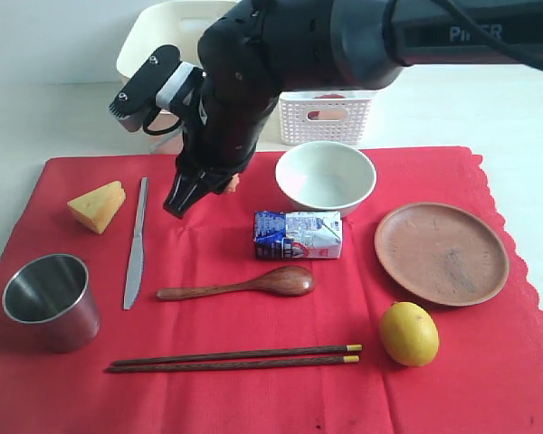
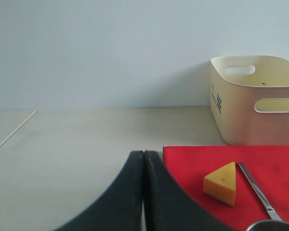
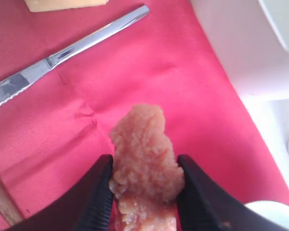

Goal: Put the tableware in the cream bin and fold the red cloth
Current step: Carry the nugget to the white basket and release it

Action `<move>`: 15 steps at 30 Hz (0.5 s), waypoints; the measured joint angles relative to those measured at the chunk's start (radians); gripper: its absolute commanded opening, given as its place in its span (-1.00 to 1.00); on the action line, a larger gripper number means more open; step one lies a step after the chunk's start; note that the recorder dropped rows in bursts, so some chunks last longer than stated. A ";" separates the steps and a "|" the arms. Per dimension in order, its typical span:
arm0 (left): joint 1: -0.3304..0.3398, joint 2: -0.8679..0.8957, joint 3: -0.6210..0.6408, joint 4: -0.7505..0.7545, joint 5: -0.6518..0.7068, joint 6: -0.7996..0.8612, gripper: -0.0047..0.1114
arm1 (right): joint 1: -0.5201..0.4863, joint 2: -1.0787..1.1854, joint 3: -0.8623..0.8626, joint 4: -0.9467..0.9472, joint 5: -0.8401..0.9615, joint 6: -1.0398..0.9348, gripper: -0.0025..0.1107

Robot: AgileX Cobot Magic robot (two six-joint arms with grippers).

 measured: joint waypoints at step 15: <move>0.000 0.000 0.000 0.000 0.000 0.000 -0.92 | -0.204 0.000 0.000 -0.015 -0.064 0.004 -0.96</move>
